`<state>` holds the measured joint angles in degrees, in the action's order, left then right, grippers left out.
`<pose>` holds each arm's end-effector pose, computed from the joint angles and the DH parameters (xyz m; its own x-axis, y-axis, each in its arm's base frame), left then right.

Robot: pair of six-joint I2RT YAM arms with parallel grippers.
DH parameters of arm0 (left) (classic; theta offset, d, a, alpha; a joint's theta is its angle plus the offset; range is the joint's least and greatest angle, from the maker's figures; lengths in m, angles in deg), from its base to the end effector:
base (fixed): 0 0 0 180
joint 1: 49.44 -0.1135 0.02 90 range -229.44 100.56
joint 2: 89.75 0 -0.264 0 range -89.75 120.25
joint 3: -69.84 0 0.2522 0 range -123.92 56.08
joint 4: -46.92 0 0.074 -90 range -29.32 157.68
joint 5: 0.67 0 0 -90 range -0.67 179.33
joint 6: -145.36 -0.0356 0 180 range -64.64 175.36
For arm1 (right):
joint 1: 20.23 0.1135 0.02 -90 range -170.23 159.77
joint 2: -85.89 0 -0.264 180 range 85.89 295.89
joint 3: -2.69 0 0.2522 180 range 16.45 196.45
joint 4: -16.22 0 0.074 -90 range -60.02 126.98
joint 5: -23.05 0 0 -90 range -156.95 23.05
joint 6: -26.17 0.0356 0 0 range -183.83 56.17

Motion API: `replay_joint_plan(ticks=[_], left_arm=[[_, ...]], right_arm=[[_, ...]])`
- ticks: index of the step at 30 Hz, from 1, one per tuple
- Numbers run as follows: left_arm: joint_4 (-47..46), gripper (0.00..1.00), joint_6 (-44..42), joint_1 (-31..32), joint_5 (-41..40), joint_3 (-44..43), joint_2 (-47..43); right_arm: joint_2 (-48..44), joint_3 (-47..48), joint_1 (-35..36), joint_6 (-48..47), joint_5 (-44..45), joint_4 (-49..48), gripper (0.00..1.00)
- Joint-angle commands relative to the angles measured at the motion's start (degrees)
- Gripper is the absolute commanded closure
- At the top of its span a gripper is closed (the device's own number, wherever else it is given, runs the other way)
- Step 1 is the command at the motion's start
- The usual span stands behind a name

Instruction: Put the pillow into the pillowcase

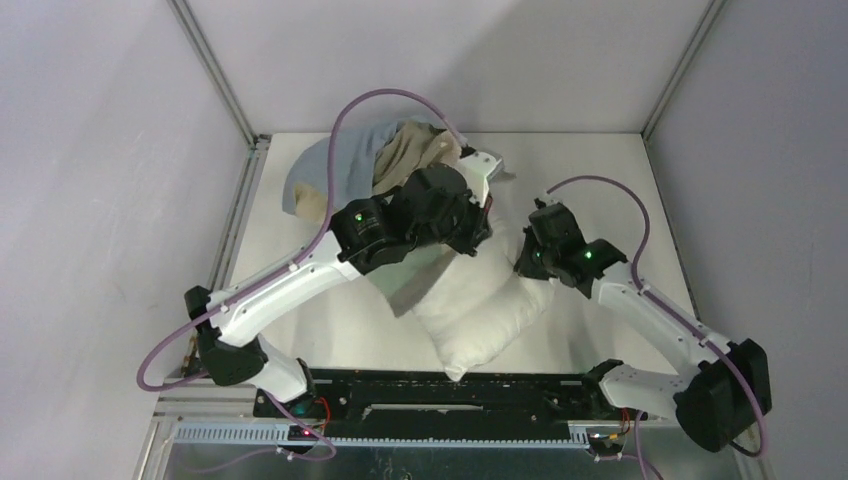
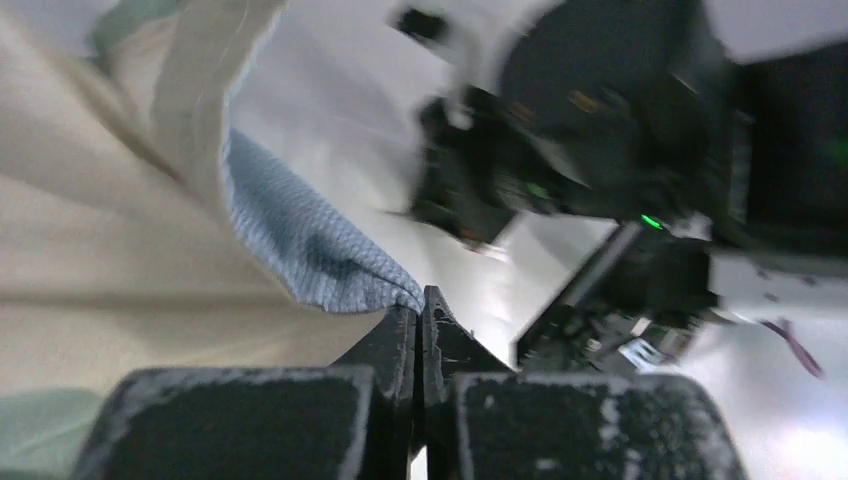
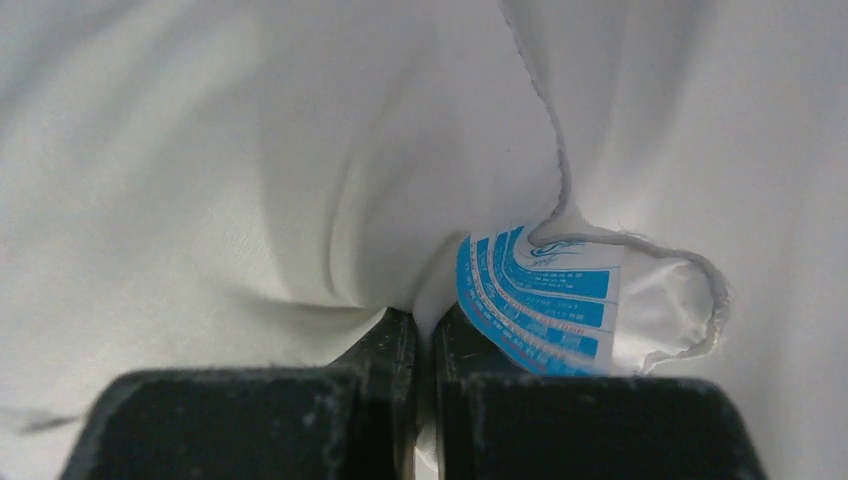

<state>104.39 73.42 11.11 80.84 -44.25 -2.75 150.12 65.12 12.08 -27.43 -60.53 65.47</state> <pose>0.1643 -0.2804 0.4368 -0.4840 0.2336 -0.8433 0.6822 0.7043 -0.1965 0.1932 0.1175 0.2583 -0.8090 0.1861 -0.5576 0.0103 0.9529 0.3031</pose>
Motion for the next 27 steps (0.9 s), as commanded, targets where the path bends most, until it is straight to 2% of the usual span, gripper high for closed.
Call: replay_joint_plan(ticks=[1,7,8,12,13,14,17,22,24,27], left_arm=[[-7.8,1.00,6.0,2.1,12.9,2.5,-1.3],[-11.0,1.00,11.6,-6.2,8.0,10.3,-1.8],[-11.5,1.00,11.6,-7.5,6.7,11.5,-1.4],[-13.8,1.00,12.6,-12.2,6.4,14.4,1.5],[-14.4,1.00,12.9,-13.0,6.1,14.7,1.9],[-15.0,1.00,13.2,-13.6,6.1,14.8,2.3],[-16.0,1.00,13.2,-14.3,6.1,13.8,3.3],[-15.9,1.00,13.0,-14.4,6.6,11.0,4.5],[-15.6,1.00,12.8,-14.5,6.7,10.2,4.8],[-15.5,1.00,12.9,-14.3,7.6,9.3,4.9]], right_arm=[[3.6,10.2,-2.1,-2.4,-9.3,-10.9,1.00],[7.2,13.5,-5.2,-3.1,-11.8,-11.0,0.99],[7.2,13.8,-5.4,-3.5,-11.3,-10.1,0.90],[2.3,13.9,-5.7,-4.8,-5.6,-5.0,0.18],[0.8,13.9,-5.7,-5.1,-3.5,-3.1,0.06],[-1.0,13.9,-5.8,-5.2,-1.8,-0.9,0.01],[-6.4,11.3,-6.3,-3.9,0.5,3.2,0.00],[-16.1,0.0,-6.4,1.8,-5.7,2.7,0.00],[-19.3,-5.6,-6.4,4.3,-9.8,0.1,0.01],[-21.7,-14.0,-6.4,8.2,-16.3,-9.2,0.00]])
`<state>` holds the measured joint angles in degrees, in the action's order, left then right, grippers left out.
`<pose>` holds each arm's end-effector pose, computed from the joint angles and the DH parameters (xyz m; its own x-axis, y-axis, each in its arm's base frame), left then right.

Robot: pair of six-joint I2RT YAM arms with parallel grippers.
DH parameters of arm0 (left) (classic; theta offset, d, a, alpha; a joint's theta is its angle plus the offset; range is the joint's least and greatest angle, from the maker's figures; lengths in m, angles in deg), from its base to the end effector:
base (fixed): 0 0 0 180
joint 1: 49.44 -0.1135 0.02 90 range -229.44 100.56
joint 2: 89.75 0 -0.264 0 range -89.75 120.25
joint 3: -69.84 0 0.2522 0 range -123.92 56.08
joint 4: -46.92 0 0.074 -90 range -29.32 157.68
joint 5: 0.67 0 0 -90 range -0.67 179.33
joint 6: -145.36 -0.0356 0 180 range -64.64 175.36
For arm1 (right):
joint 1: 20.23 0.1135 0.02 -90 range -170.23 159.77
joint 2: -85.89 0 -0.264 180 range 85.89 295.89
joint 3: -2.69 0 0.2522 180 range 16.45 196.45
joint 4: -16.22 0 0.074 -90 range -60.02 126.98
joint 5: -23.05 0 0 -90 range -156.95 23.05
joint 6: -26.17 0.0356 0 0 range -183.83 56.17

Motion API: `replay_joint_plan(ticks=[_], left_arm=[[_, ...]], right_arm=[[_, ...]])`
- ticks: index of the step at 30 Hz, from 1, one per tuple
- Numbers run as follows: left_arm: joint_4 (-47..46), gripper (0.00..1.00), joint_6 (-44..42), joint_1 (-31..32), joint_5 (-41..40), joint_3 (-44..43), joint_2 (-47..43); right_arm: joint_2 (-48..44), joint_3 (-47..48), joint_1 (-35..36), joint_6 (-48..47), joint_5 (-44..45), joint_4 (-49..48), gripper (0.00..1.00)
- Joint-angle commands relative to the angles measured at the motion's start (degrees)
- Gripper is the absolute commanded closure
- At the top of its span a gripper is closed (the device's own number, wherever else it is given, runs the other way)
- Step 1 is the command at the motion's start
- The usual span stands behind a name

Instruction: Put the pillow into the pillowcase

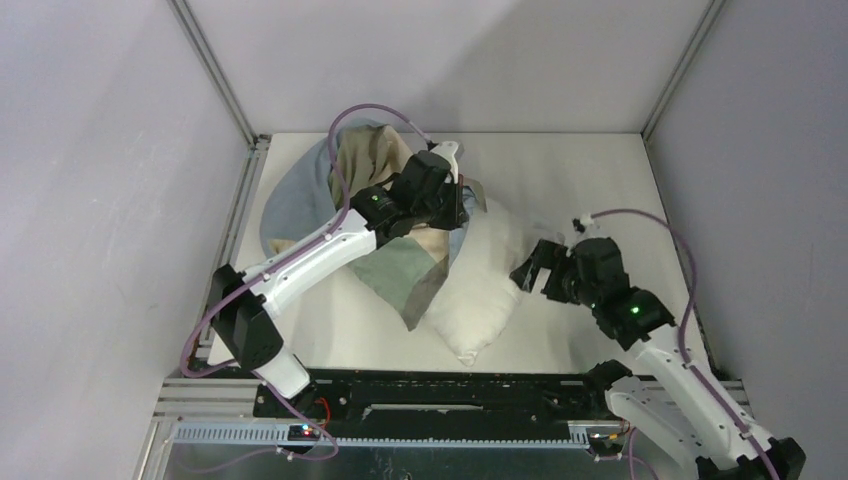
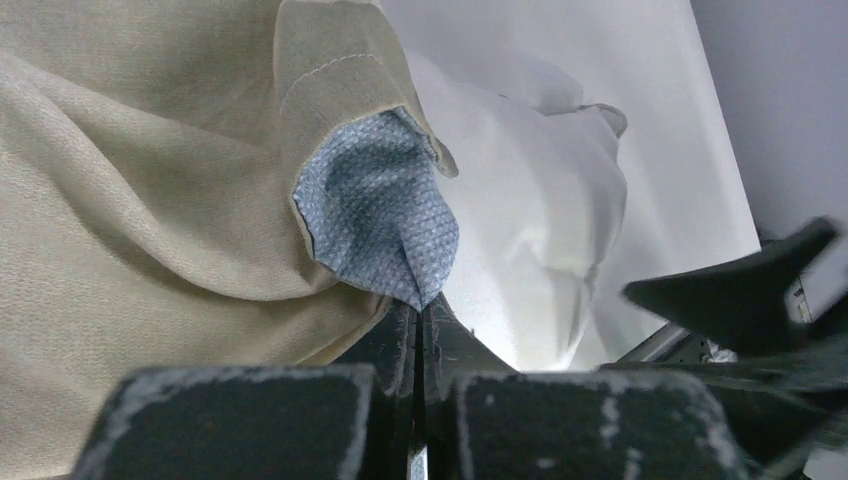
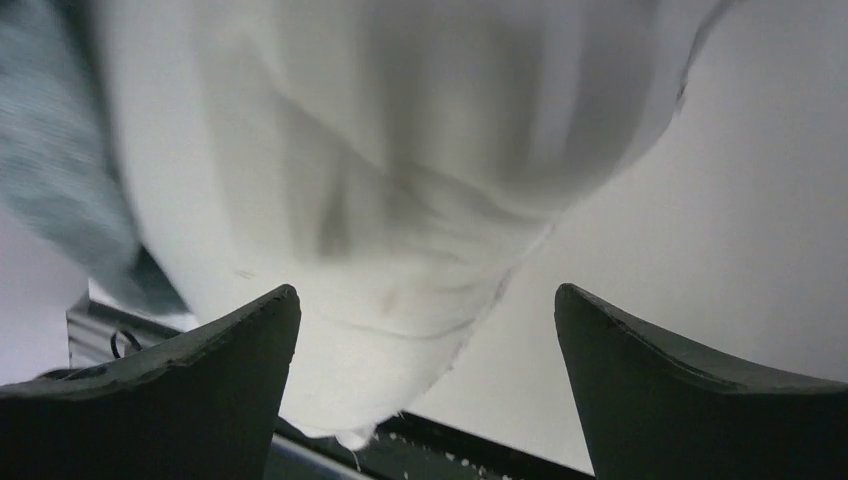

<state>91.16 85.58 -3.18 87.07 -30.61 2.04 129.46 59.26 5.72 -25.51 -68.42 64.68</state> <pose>0.2545 -0.2640 0.3516 -0.6998 0.0039 -0.7143 0.4022 0.8286 -0.3895 0.1468 0.0725 0.2886 -0.6921 0.3525 -0.6298 -0.0345 0.8555 0.5167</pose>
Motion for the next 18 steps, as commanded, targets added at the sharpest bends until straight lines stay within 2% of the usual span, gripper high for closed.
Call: replay_joint_plan(ticks=[1,7,9,11,13,14,18], left_arm=[[-2.3,1.00,0.8,0.0,1.7,-4.6,0.1],[-2.2,1.00,1.6,0.5,3.8,-6.7,-0.3],[-2.4,1.00,2.1,1.1,5.7,-8.4,0.0],[-1.8,1.00,2.0,2.0,6.8,-11.4,0.7],[-0.9,1.00,1.8,2.9,7.6,-15.3,1.3],[-0.6,1.00,2.1,3.1,8.3,-17.2,1.6],[-0.4,1.00,4.4,3.5,12.1,-28.9,4.1]], right_arm=[[-0.6,-10.0,0.0,7.6,-10.1,-11.7,0.00],[8.5,-15.6,-0.1,13.3,-15.7,-34.5,0.01],[12.1,-15.5,-0.3,15.9,-17.4,-41.7,0.09],[14.2,-14.1,-1.0,18.0,-18.9,-46.9,0.44],[14.6,-8.7,-1.8,17.6,-19.3,-44.8,0.91],[14.2,-4.6,-2.1,16.2,-18.2,-39.2,1.00],[10.5,14.9,-3.7,6.4,-11.7,-19.9,1.00]])
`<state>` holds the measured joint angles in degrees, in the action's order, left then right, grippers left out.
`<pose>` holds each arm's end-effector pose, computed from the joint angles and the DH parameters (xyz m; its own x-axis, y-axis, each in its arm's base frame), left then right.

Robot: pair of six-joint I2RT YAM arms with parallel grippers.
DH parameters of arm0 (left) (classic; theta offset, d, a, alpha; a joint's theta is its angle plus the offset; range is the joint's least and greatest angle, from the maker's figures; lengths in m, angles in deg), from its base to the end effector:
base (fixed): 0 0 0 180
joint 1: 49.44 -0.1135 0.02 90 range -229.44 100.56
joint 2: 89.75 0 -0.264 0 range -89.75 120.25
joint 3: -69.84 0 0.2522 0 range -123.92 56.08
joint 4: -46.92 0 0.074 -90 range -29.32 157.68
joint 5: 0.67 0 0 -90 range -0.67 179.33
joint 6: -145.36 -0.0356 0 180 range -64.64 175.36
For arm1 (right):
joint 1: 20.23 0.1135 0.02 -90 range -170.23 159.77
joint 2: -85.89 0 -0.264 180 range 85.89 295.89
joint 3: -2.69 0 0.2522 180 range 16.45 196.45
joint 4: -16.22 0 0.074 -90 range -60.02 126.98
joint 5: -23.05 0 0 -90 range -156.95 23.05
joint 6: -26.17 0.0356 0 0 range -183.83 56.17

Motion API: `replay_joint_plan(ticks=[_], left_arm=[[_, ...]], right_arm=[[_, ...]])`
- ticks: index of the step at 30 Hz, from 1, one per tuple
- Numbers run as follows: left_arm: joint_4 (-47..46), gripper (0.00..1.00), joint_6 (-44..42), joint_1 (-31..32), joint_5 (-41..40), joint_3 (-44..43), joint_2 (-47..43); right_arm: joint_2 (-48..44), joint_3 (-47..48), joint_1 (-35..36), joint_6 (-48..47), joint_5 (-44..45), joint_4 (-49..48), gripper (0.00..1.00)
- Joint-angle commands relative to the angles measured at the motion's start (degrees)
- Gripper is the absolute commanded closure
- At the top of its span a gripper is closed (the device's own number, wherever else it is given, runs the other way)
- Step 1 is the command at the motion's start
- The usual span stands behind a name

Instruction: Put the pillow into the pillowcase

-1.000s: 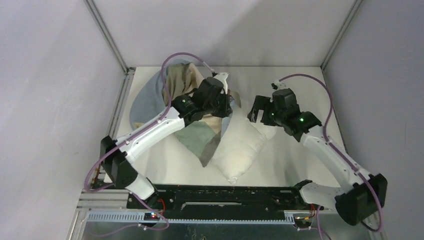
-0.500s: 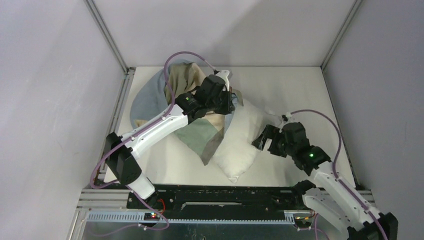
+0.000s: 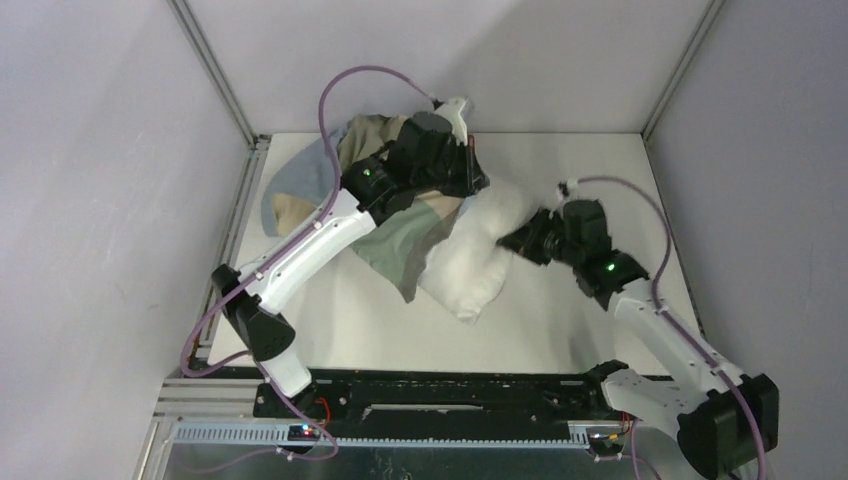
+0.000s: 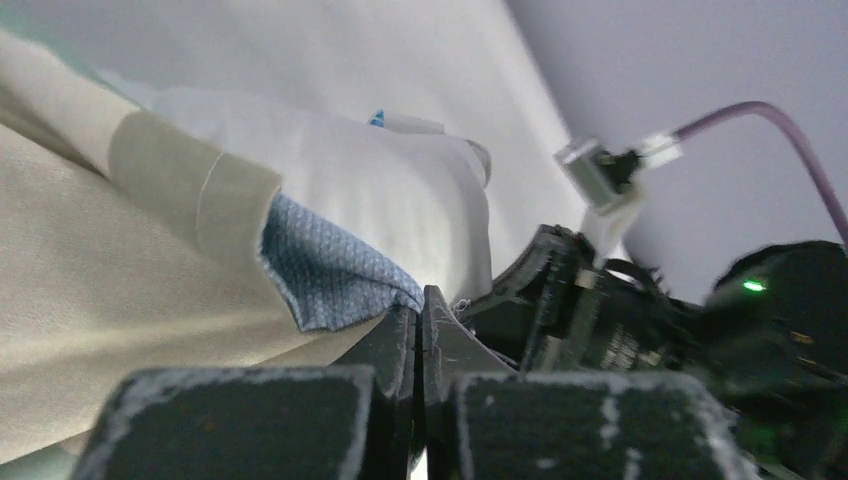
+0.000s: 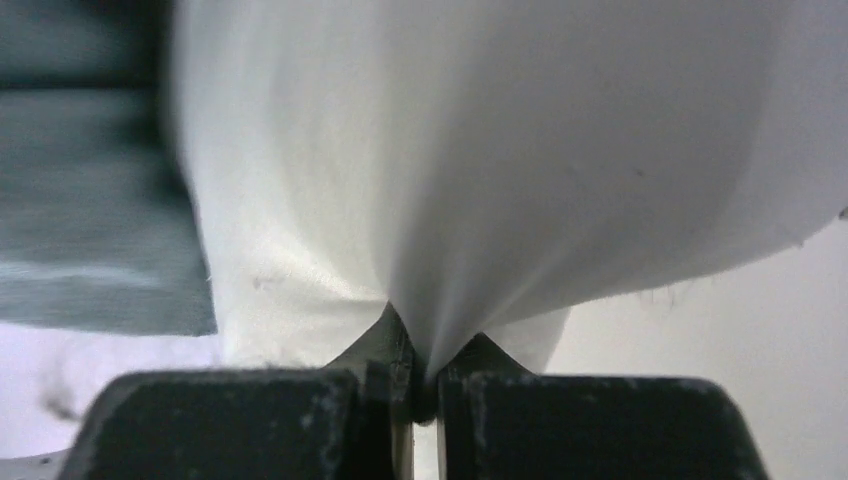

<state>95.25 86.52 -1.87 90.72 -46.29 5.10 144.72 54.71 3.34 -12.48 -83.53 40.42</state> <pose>0.2523 -0.2773 0.4182 -0.6519 -0.0535 -0.7564 0.4851 0.7372 -0.4703 0.2035 0.0999 0.2538 -0.7693 0.4810 -0.4205 -0.0106 0.6485 0.7612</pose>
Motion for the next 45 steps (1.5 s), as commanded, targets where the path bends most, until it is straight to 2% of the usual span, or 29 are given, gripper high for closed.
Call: replay_joint_plan(ticks=[1,4,6,7,10,11,13,15,17,20,24,25,27,30,31,34,37,38,39,41,42,43,45], left_arm=[[-4.1,1.00,3.9,2.6,9.3,-18.1,2.8],[0.1,1.00,5.3,4.4,13.0,-39.7,13.7],[-2.2,1.00,10.2,5.2,17.3,-51.0,20.7],[-6.9,1.00,13.9,5.4,19.7,-52.0,22.0],[-20.5,1.00,19.9,6.5,21.9,-45.7,19.4],[-21.9,1.00,19.5,6.8,20.9,-44.6,17.9],[-20.5,1.00,17.5,6.7,18.4,-43.9,15.2],[-17.6,1.00,16.6,5.4,15.4,-41.1,11.7],[-15.1,1.00,17.1,2.6,12.3,-34.4,7.6],[-14.1,1.00,18.9,-2.0,10.9,-19.2,0.6],[-21.0,1.00,19.4,-7.9,9.7,11.7,-11.3],[-22.7,1.00,19.4,-10.1,9.6,21.1,-13.2],[-26.5,1.00,19.9,-14.9,9.4,34.7,-16.0],[-31.3,1.00,20.2,-20.5,9.0,49.1,-17.2],[-31.9,1.00,20.0,-21.7,7.8,52.0,-17.3],[-31.1,1.00,21.5,-23.3,1.9,59.1,-20.3],[-29.0,0.98,24.3,-24.7,-8.8,65.3,-28.7],[-27.8,0.93,24.6,-25.3,-12.0,66.6,-31.7],[-26.4,0.83,24.7,-25.8,-14.7,67.5,-34.7],[-22.7,0.56,23.6,-26.7,-18.9,67.5,-39.4],[-21.0,0.38,22.8,-26.9,-20.4,66.8,-41.3],[-19.9,0.27,21.8,-27.0,-21.2,66.4,-42.9],[-17.4,0.14,20.1,-27.1,-22.1,65.2,-45.3]], right_arm=[[-5.1,24.8,-2.5,-8.4,3.8,7.5,1.00],[-3.9,40.6,-6.2,-13.2,3.9,17.1,1.00],[-1.5,52.6,-7.9,-17.1,5.8,24.1,1.00],[0.3,59.4,-8.0,-19.1,6.8,27.5,1.00],[5.8,76.3,-8.0,-23.1,6.8,33.6,1.00],[8.1,83.3,-8.0,-23.7,6.0,35.3,1.00],[13.0,91.3,-6.8,-24.5,4.0,37.6,1.00],[18.4,97.3,-2.0,-26.5,5.2,40.0,1.00],[24.4,100.9,3.9,-29.8,9.5,42.5,1.00],[32.4,97.3,7.2,-30.7,8.6,42.4,1.00],[38.0,84.5,12.2,-31.5,9.7,37.5,1.00],[39.1,80.9,14.0,-31.3,10.3,35.5,1.00],[41.5,76.1,17.0,-31.0,11.6,32.7,1.00],[46.1,76.9,20.2,-30.8,12.5,33.8,0.98],[46.7,77.7,21.3,-31.2,13.5,34.7,0.88],[45.0,78.3,23.6,-32.5,18.6,37.4,0.50],[40.0,76.0,23.8,-33.0,21.2,39.7,0.31],[37.4,74.2,23.9,-33.3,22.2,39.6,0.28],[34.9,72.5,23.8,-33.5,23.1,39.8,0.25],[30.4,69.4,23.5,-33.5,27.4,41.1,0.24],[28.3,67.7,23.0,-33.2,30.1,41.8,0.23],[26.3,65.4,22.0,-32.9,32.4,42.3,0.22],[21.9,58.9,17.2,-31.3,32.2,42.7,0.22]])
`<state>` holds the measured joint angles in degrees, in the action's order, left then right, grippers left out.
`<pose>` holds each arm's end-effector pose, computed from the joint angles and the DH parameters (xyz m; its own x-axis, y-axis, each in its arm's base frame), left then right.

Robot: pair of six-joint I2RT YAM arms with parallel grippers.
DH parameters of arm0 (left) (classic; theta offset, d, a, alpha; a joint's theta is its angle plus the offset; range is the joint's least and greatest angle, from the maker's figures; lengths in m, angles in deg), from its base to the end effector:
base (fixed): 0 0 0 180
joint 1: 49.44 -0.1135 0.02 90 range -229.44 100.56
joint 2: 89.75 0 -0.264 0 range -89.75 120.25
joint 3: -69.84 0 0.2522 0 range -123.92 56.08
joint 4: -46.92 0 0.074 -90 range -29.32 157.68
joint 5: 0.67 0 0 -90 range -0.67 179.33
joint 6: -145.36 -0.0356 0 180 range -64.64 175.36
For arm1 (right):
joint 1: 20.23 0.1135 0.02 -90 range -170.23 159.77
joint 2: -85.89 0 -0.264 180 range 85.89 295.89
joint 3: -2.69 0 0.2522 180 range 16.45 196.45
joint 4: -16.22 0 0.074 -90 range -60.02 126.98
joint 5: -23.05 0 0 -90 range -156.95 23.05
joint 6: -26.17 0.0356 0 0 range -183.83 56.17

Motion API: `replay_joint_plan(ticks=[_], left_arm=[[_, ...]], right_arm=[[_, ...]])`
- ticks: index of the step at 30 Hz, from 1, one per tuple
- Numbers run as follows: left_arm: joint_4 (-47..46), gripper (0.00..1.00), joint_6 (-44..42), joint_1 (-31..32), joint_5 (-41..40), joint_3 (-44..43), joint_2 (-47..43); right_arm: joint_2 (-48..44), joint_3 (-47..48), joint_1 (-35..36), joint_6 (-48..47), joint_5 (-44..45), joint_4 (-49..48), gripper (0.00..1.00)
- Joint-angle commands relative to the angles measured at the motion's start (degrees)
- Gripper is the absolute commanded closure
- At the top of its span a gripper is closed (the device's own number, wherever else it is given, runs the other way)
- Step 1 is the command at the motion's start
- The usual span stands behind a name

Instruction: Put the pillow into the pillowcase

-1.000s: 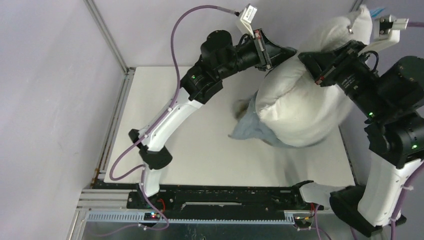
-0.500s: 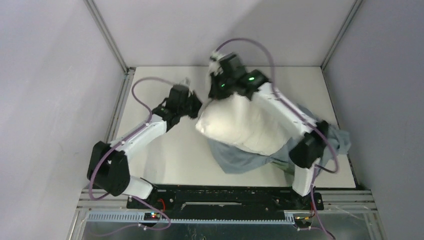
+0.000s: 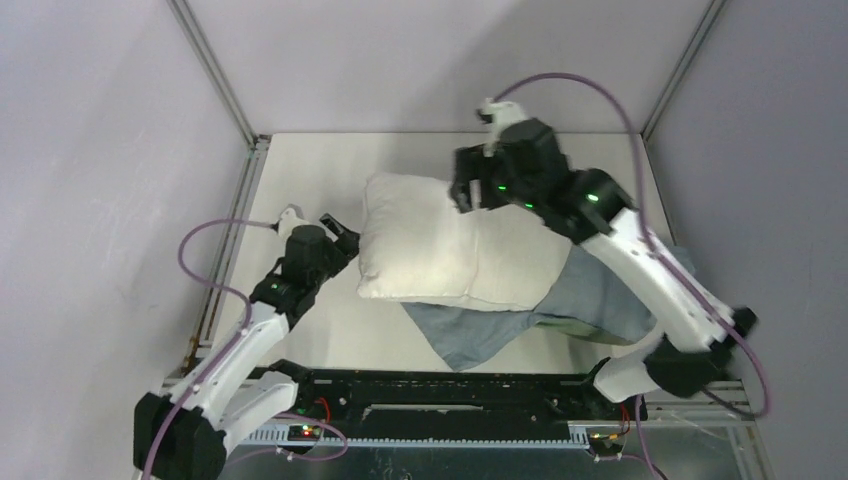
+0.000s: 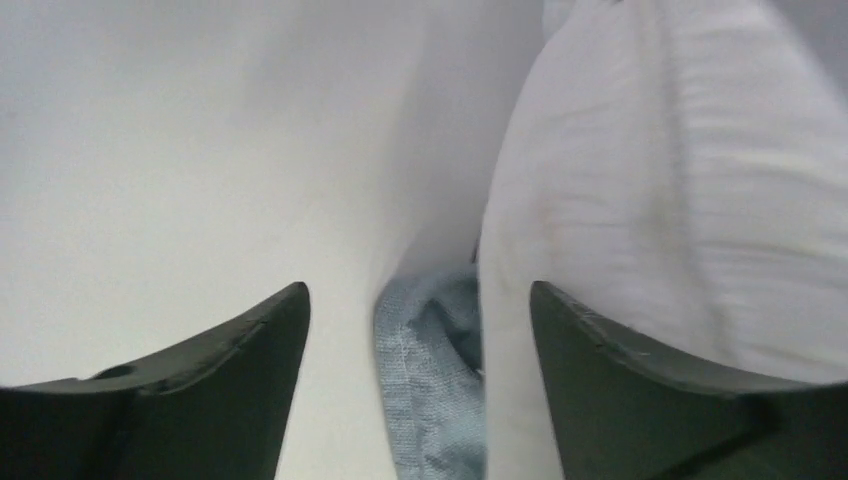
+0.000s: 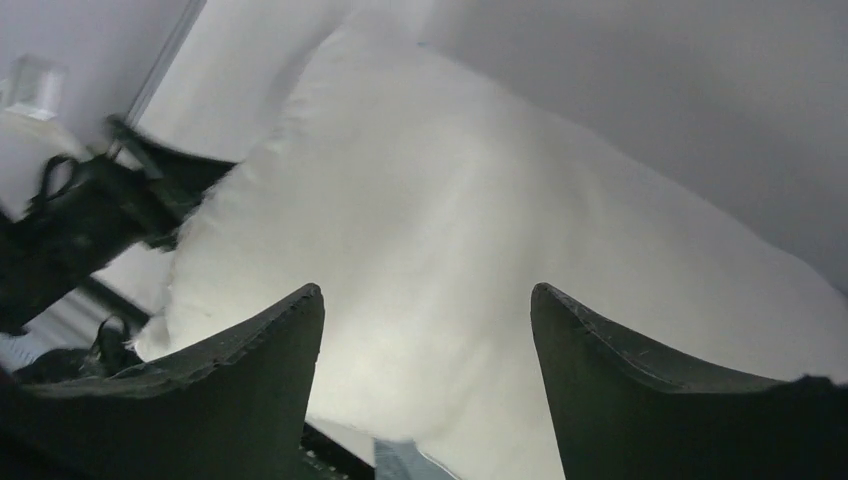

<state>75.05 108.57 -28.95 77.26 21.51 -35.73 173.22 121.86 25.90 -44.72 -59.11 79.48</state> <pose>0.1958 -0.0652 0.2416 -0.4560 -0.6656 -0.5908 -0.3100 0.7410 -0.5956 0.2219 0.2239 0.4533 -0.5488 -0.1029 -0.8296 -0.4803 0.8510 0.2122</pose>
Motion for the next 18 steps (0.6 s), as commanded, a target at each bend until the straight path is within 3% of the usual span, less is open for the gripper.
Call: replay_joint_plan(ticks=[1,6,9,14,18], left_arm=[[4.2,0.07,-2.8,0.0,-9.6,-3.1,-5.7],[8.0,0.05,-8.5,0.0,-15.5,-7.4,-13.1],[6.2,0.08,-14.5,2.2,-11.2,-14.8,-11.4],[4.1,0.08,-22.5,17.1,-6.7,-32.1,5.6],[-2.1,0.10,-25.3,22.1,0.3,-41.7,19.1]], right_arm=[[-8.6,-11.8,-7.5,1.7,7.5,3.1,0.23],[-14.4,-24.4,-14.5,3.3,11.4,1.7,0.28],[-15.5,-29.1,-17.7,3.7,13.3,0.9,0.31],[-12.2,-30.7,-18.8,3.8,18.3,0.4,0.33],[-11.1,-31.3,-19.1,4.6,22.4,0.1,0.33]])
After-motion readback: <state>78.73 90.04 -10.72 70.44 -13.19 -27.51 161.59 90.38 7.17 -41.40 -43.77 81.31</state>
